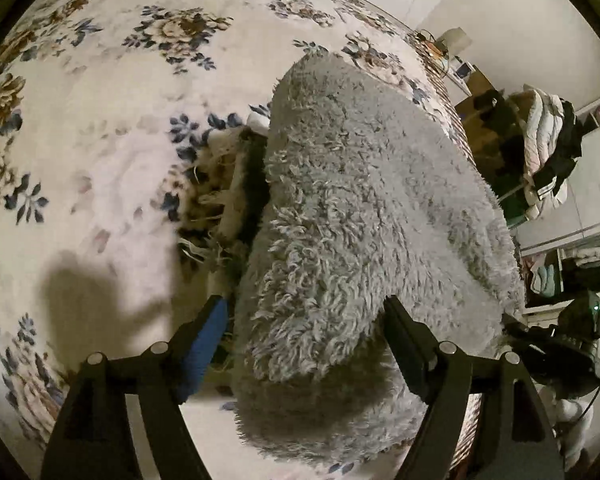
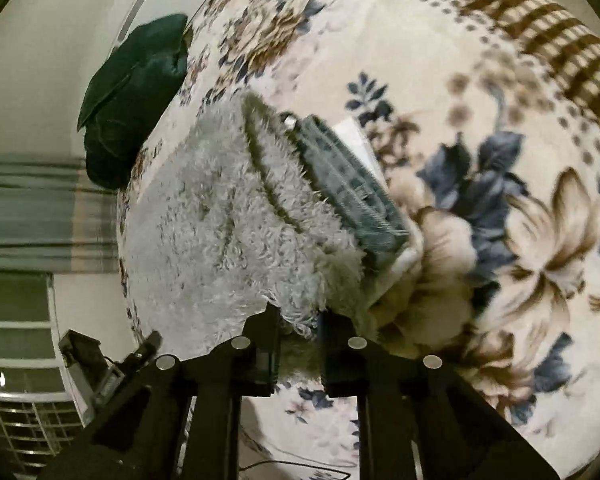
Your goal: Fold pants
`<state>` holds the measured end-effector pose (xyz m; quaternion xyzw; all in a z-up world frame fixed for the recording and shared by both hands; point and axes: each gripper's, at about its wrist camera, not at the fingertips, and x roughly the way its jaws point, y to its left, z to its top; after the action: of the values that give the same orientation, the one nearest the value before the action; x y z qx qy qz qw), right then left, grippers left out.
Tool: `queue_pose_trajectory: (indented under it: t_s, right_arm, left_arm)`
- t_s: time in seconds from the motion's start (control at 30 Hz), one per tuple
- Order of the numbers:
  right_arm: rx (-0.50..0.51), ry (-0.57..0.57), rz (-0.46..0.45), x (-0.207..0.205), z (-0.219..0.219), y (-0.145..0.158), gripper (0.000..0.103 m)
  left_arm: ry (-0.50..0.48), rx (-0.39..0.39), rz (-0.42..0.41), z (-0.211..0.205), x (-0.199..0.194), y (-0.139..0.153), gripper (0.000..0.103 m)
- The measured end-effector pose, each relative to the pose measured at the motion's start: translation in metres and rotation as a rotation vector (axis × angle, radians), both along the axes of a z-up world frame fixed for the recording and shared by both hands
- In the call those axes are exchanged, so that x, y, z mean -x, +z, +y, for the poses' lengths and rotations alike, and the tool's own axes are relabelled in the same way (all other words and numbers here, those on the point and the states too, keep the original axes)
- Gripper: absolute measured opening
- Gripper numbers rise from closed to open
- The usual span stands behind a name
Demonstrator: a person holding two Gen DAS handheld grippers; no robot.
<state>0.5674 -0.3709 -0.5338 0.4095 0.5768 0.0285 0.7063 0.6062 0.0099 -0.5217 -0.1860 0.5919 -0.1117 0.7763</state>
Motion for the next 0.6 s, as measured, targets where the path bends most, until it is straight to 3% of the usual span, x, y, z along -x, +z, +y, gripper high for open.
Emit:
queue_pose_trajectory:
  t_s: [0.2,0.27,0.33,0.37,0.5,0.6]
  right_arm:
    - [0.078,0.034,0.094,-0.004,0.001,-0.027,0.018]
    - [0.107,0.046,0.108,-0.008,0.004,-0.025,0.036]
    - [0.213,0.065,0.087,-0.009,0.010,-0.006,0.080]
    - [0.256,0.076,0.072,-0.010,0.014,0.000,0.095]
    - [0.554,0.156,0.006,0.003,0.045,0.044,0.101]
    - [0.720,0.190,-0.042,0.021,0.067,0.076,0.102]
  left_arm:
    - [-0.033,-0.032,-0.003,-0.011,0.001,-0.002,0.084]
    - [-0.034,-0.062,-0.018,-0.015,0.003,0.006,0.084]
    - [-0.023,-0.095,-0.044,-0.017,0.006,0.018,0.084]
    - [-0.021,-0.114,-0.061,-0.019,0.008,0.025,0.084]
    - [-0.017,-0.245,-0.122,-0.034,0.021,0.054,0.096]
    - [-0.018,-0.317,-0.163,-0.050,0.041,0.079,0.096]
